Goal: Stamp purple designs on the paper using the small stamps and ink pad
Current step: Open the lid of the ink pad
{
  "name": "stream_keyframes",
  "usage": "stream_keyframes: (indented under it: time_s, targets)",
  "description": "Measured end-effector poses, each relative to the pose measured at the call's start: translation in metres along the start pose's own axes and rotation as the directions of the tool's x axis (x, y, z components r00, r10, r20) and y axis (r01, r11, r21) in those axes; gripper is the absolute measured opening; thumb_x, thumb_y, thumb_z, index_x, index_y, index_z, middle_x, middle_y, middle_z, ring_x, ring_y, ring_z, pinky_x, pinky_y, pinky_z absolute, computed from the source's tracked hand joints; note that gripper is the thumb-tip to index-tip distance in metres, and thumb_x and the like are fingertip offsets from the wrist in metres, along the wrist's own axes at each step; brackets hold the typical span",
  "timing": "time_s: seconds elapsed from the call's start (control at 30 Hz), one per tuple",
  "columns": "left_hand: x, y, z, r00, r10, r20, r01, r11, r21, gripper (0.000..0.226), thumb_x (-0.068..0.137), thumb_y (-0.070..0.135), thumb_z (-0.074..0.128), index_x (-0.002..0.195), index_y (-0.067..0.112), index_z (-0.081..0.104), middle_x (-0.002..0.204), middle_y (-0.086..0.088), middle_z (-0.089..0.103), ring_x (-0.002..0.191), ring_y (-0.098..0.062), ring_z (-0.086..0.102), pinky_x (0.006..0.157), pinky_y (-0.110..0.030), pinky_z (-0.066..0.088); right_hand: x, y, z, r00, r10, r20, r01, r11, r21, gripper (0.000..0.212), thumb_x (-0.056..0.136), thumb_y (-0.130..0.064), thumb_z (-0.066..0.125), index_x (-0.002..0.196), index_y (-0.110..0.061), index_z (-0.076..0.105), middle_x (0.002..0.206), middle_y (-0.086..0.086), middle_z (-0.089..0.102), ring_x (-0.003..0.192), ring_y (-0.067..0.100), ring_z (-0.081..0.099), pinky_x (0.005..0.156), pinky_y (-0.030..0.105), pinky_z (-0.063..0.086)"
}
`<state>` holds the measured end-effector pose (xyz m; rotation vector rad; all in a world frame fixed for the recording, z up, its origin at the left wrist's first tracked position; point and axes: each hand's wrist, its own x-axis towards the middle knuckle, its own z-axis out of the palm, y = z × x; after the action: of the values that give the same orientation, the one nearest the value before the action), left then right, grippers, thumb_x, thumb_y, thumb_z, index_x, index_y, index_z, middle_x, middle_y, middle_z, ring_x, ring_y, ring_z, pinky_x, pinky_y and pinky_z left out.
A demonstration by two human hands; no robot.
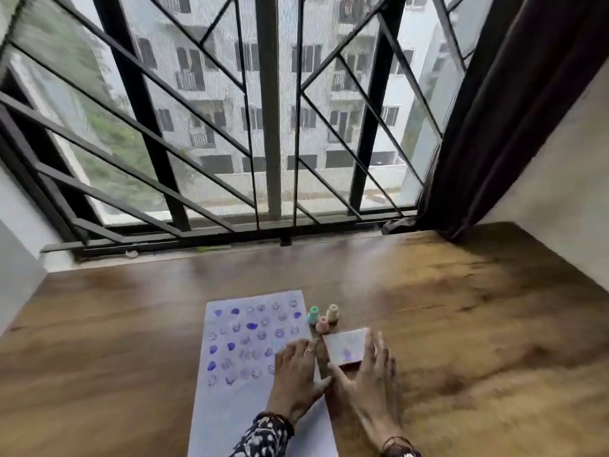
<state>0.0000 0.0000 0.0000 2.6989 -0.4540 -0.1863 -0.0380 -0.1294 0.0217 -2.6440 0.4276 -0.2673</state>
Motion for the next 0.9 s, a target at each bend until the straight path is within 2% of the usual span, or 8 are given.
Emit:
stream_keyframes:
  time_s: [0.07, 0.17, 0.4, 0.53, 0.6, 0.67, 0.77, 0.9]
  targets:
    - [0.007, 0.001, 0.001, 0.999, -0.039, -0.023, 0.038, 0.999, -0.016, 0.069, 0.079, 0.053, 0.049, 0.137, 0.023, 0.025, 0.132, 0.0, 0.04, 0.125, -0.019, 0.031, 0.097, -0.032, 0.02, 0.005, 0.0, 0.002, 0.994, 0.098, 0.057, -0.101, 0.994, 0.047, 0.098, 0.071, -0.057, 0.065, 0.144, -0.01, 0.02, 0.152, 0.017, 0.022, 0.14, 0.03, 0.022, 0.111, 0.037, 0.02]
    - [0.013, -0.002, 0.001, 0.997, -0.063, -0.043, 0.062, 0.998, -0.014, 0.072, 0.077, 0.053, 0.052, 0.137, 0.025, 0.026, 0.126, 0.001, 0.042, 0.119, -0.021, 0.034, 0.093, -0.032, 0.023, 0.013, 0.004, 0.011, 0.988, 0.127, 0.084, -0.133, 0.988, 0.073, 0.094, 0.072, -0.054, 0.065, 0.143, -0.01, 0.022, 0.15, 0.017, 0.025, 0.137, 0.031, 0.024, 0.111, 0.037, 0.016]
    - [0.011, -0.004, 0.008, 0.996, -0.072, -0.061, 0.072, 0.997, 0.001, 0.075, 0.079, 0.053, 0.051, 0.142, 0.034, 0.015, 0.123, 0.003, 0.041, 0.117, -0.017, 0.034, 0.085, -0.031, 0.014, 0.012, 0.01, 0.013, 0.994, 0.105, 0.036, -0.106, 0.993, 0.044, 0.085, 0.065, -0.051, 0.069, 0.133, -0.01, 0.04, 0.136, 0.017, 0.042, 0.118, 0.033, 0.042, 0.101, 0.038, 0.033]
    - [0.011, -0.005, 0.012, 0.992, -0.076, -0.105, 0.075, 0.997, -0.008, 0.066, 0.074, 0.055, 0.056, 0.133, 0.033, 0.035, 0.118, 0.003, 0.047, 0.114, -0.018, 0.04, 0.08, -0.031, 0.012, 0.009, 0.019, 0.012, 0.994, 0.045, 0.099, -0.056, 0.991, 0.118, 0.079, 0.067, -0.049, 0.069, 0.131, -0.013, 0.041, 0.138, 0.013, 0.039, 0.121, 0.03, 0.037, 0.105, 0.036, 0.03]
    - [0.011, -0.007, 0.014, 0.99, -0.079, -0.117, 0.076, 0.997, -0.026, 0.065, 0.071, 0.063, 0.054, 0.127, 0.034, 0.043, 0.115, 0.003, 0.049, 0.111, -0.017, 0.042, 0.079, -0.03, 0.013, 0.01, 0.023, 0.011, 0.994, 0.047, 0.097, -0.068, 0.973, 0.223, 0.072, 0.069, -0.044, 0.072, 0.128, -0.013, 0.045, 0.136, 0.012, 0.042, 0.12, 0.029, 0.038, 0.105, 0.036, 0.03]
    - [0.012, -0.008, 0.016, 0.988, -0.069, -0.138, 0.064, 0.997, -0.046, 0.074, 0.062, 0.075, 0.042, 0.124, 0.033, 0.046, 0.112, 0.004, 0.05, 0.107, -0.014, 0.04, 0.076, -0.031, 0.014, 0.012, 0.026, 0.004, 0.992, 0.099, 0.077, -0.122, 0.901, 0.416, 0.061, 0.071, -0.043, 0.07, 0.123, -0.021, 0.049, 0.128, 0.009, 0.048, 0.113, 0.022, 0.04, 0.099, 0.034, 0.033]
    - [0.013, -0.009, 0.018, 0.983, -0.066, -0.169, 0.052, 0.995, -0.085, 0.084, 0.055, 0.079, 0.034, 0.123, 0.031, 0.048, 0.112, 0.002, 0.051, 0.101, -0.008, 0.03, 0.075, -0.031, 0.014, 0.028, 0.032, -0.012, 0.964, 0.235, 0.127, -0.252, 0.642, 0.724, 0.045, 0.066, -0.065, 0.049, 0.105, -0.041, 0.047, 0.117, 0.004, 0.055, 0.102, 0.016, 0.049, 0.084, 0.034, 0.039]
    - [0.01, -0.008, 0.016, 0.988, -0.048, -0.146, 0.046, 0.999, -0.016, 0.088, 0.058, 0.081, 0.036, 0.132, 0.034, 0.036, 0.118, 0.005, 0.047, 0.105, -0.008, 0.029, 0.076, -0.03, 0.014, 0.065, 0.043, -0.028, 0.937, 0.199, 0.287, -0.342, 0.358, 0.869, 0.037, 0.073, -0.056, 0.043, 0.101, -0.034, 0.053, 0.112, 0.0, 0.057, 0.107, 0.022, 0.055, 0.093, 0.039, 0.046]
